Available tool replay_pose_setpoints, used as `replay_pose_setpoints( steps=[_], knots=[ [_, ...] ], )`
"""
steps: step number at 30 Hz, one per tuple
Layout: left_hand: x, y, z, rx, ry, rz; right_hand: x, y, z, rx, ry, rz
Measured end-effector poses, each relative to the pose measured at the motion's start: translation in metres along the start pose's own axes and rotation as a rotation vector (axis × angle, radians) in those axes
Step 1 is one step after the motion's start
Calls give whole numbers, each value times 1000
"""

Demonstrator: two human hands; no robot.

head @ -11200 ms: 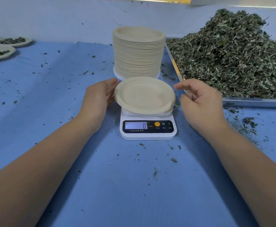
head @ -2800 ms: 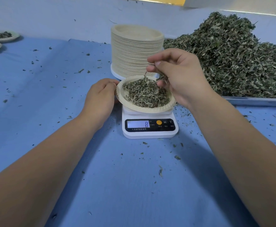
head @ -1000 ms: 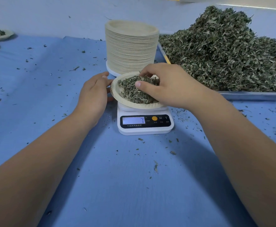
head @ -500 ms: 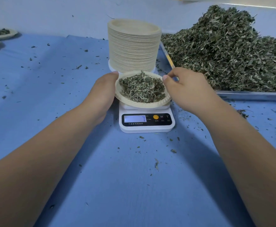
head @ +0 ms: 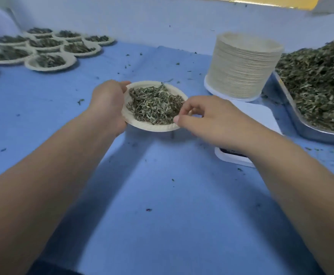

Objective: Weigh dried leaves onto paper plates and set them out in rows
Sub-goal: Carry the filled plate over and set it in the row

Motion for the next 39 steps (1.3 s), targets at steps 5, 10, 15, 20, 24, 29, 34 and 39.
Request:
replay_pose_setpoints(
  steps=[5, 10, 15, 20, 24, 29, 34, 39],
  knots=[
    [17, -103, 15, 60, -4, 165, -35, 61, -63, 197, -189, -136],
    [25, -197, 33, 92, 53, 332, -81, 123, -121, 133, -350, -146],
    [16, -279, 51, 129, 122, 522, -143, 170, -173, 131, -411, -164],
    [10, -316, 57, -15, 250, 603, -212, 200, -209, 191, -403, -113],
    [10, -308, 58, -144, 338, 605, -257, 215, -233, 228, -361, -60],
    [8, -297, 57, -238, 376, 531, -292, 230, -255, 239, -320, -61],
    [8, -291, 58, -354, 375, 497, -306, 233, -260, 227, -282, -60],
    [9, -276, 60, -496, 390, 459, -298, 226, -262, 170, -268, -76]
  ],
)
Point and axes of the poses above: each hand's wrist, its own x-axis away from the middle knuckle, its own y-axis out of the palm, z = x × y, the point moved 5 cm from there along -x, towards the middle knuckle, and after that the axes turned 11 degrees about -z, right-handed, at the moved point
